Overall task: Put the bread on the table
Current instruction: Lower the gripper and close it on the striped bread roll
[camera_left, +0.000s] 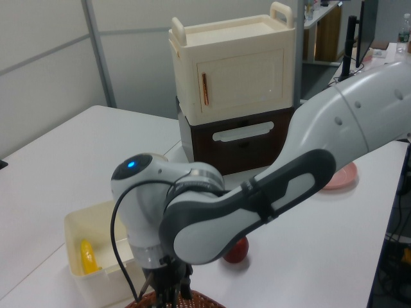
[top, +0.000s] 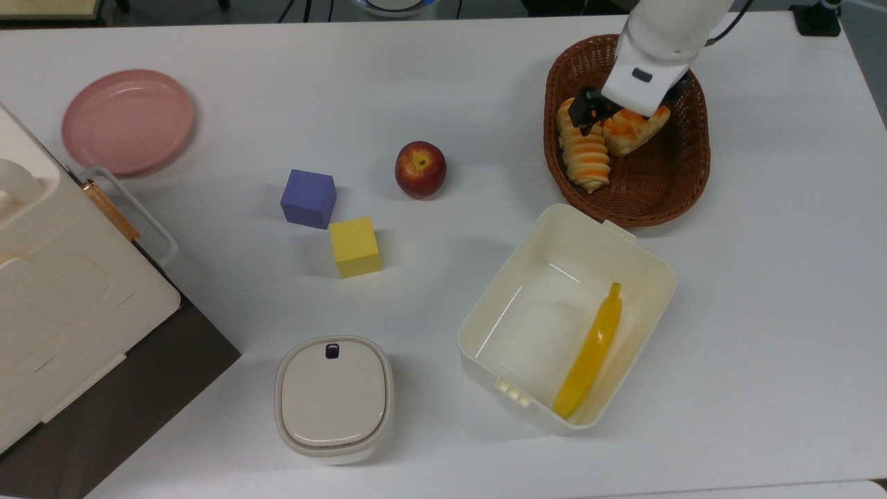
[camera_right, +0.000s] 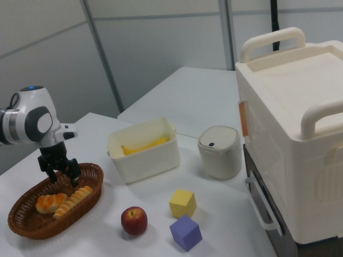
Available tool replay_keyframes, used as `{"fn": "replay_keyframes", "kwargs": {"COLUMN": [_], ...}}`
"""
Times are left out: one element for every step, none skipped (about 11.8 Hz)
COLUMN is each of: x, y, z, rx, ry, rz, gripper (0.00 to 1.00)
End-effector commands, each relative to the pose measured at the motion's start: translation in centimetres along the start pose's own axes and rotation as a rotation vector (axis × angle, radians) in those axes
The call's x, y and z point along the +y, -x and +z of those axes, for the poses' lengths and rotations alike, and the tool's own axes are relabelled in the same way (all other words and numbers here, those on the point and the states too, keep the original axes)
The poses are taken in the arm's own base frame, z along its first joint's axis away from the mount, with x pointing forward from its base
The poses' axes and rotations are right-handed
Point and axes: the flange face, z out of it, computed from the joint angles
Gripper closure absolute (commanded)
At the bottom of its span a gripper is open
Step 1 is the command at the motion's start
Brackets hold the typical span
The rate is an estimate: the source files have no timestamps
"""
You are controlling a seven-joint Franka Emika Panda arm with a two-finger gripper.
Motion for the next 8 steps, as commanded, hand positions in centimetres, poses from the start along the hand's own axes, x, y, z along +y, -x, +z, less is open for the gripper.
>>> {"fn": "replay_keyframes", "kwargs": {"x": [-1.0, -1.5, -1.3, -1.1, -0.8, -0.6, -0.4, -0.1], "y": [0.1, 0.2, 0.4, 0.6, 0.5, 0.3, 0.0, -0.3], "z": [1.2, 2.1, 3.1, 3.8, 4.0, 5.2, 6.2, 7.1], "rx": [-0.001, 0.001, -0.004, -0.010, -0.012, -0.028, -0.035, -0.032], "ry": [0.017, 0.055, 0.083, 0.088, 0.092, 0.100, 0.110, 0.127], "rz": [0.098, 0.124, 0.125, 0.123, 0.126, 0.126, 0.121, 0.115], "gripper": [0.00, 0.00, 0.00, 0.00, 0.00, 0.00, 0.00, 0.00]}}
